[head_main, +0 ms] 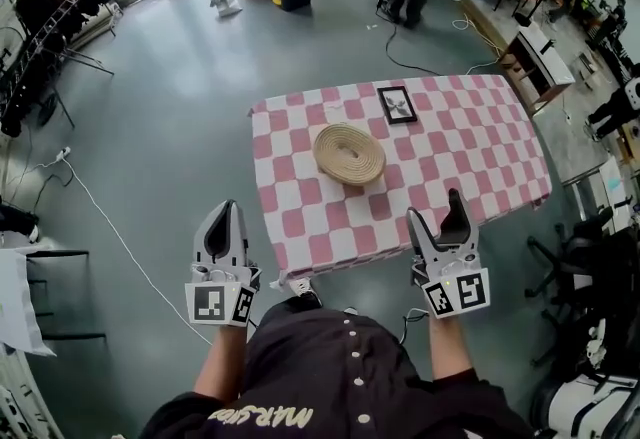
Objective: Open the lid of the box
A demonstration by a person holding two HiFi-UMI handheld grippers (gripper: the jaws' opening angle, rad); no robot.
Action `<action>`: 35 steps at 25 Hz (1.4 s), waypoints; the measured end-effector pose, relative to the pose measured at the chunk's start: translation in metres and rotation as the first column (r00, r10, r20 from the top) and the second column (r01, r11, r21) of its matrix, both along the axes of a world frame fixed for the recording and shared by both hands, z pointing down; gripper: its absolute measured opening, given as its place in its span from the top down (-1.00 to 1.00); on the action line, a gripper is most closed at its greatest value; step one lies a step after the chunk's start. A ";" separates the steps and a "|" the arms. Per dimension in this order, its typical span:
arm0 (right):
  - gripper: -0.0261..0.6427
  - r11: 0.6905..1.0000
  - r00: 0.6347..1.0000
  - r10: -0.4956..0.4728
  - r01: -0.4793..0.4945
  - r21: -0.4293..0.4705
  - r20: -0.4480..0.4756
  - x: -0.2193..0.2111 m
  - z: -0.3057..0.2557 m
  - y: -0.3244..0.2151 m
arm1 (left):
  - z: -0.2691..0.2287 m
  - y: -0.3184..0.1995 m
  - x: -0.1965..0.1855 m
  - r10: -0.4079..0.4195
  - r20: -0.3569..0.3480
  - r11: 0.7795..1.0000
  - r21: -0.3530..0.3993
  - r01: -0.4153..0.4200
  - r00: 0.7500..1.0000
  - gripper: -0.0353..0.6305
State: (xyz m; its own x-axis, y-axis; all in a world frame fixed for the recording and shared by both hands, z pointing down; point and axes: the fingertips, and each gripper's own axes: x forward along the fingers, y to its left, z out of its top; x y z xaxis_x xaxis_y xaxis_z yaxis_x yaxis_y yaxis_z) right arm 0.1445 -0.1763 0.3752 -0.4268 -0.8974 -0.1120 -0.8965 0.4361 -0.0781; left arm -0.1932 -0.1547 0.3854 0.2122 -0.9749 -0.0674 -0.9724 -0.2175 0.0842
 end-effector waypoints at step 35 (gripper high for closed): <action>-0.22 0.874 0.893 -0.385 0.273 -0.402 -0.231 -0.112 0.164 -0.148 | 0.034 -0.110 0.016 0.090 -0.020 0.990 -0.104 -0.091 0.996 0.87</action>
State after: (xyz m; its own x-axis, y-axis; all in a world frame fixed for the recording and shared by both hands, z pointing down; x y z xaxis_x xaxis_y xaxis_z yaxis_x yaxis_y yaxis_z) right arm 0.0325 -0.3247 0.5389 -0.6663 -0.6532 0.3598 -0.7097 0.7036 -0.0369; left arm -0.1776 -0.2651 0.4196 0.2997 -0.9535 0.0300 -0.9476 -0.2939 0.1255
